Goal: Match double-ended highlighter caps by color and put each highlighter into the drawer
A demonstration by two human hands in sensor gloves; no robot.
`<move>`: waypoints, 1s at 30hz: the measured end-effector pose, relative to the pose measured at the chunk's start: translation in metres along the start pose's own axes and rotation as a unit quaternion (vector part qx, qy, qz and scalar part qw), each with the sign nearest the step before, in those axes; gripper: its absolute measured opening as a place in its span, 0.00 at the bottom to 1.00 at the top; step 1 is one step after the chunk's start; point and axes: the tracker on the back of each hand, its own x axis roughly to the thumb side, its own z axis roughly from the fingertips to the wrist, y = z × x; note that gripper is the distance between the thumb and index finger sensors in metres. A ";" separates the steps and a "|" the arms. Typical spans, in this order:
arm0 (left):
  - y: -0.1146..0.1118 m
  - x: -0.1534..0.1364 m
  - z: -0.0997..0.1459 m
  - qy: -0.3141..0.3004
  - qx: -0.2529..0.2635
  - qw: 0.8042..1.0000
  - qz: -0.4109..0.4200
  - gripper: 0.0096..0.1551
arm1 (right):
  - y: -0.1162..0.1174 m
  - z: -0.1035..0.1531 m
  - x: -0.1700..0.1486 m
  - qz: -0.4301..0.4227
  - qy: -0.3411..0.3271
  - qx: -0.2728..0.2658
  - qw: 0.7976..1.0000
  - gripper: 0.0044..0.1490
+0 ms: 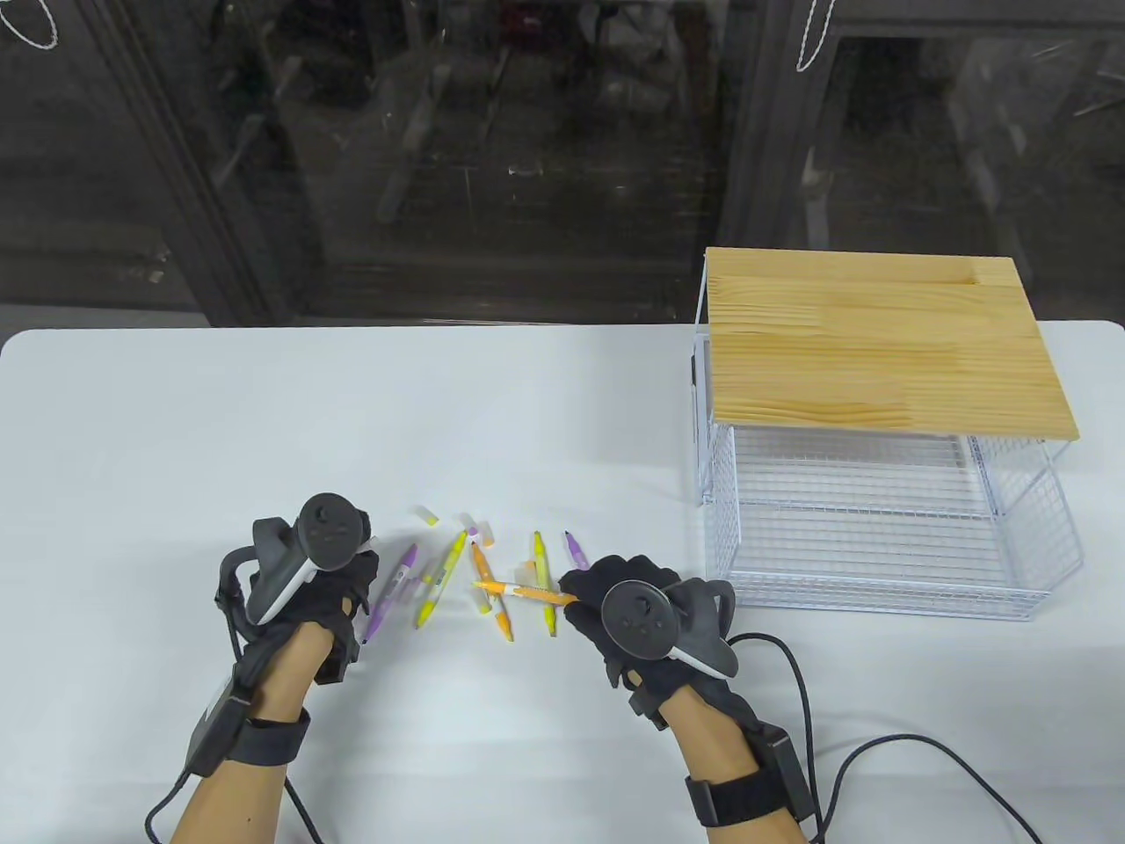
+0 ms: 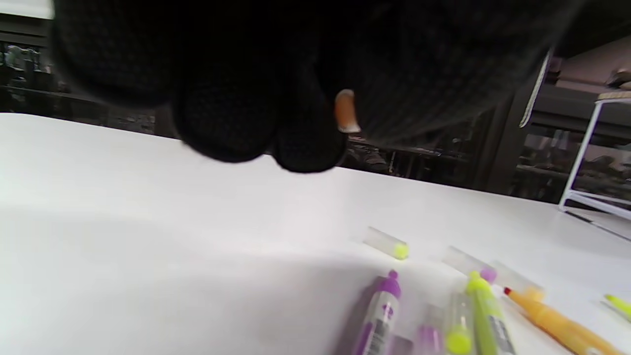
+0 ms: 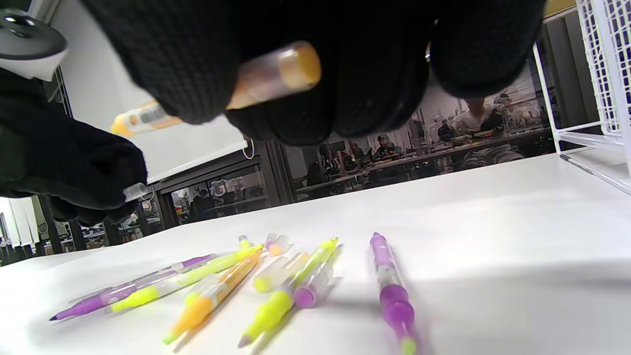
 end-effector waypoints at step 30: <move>-0.004 0.043 0.033 -0.176 -0.003 0.971 0.160 0.25 | -0.001 0.001 -0.006 -0.009 0.007 -0.016 1.000 0.27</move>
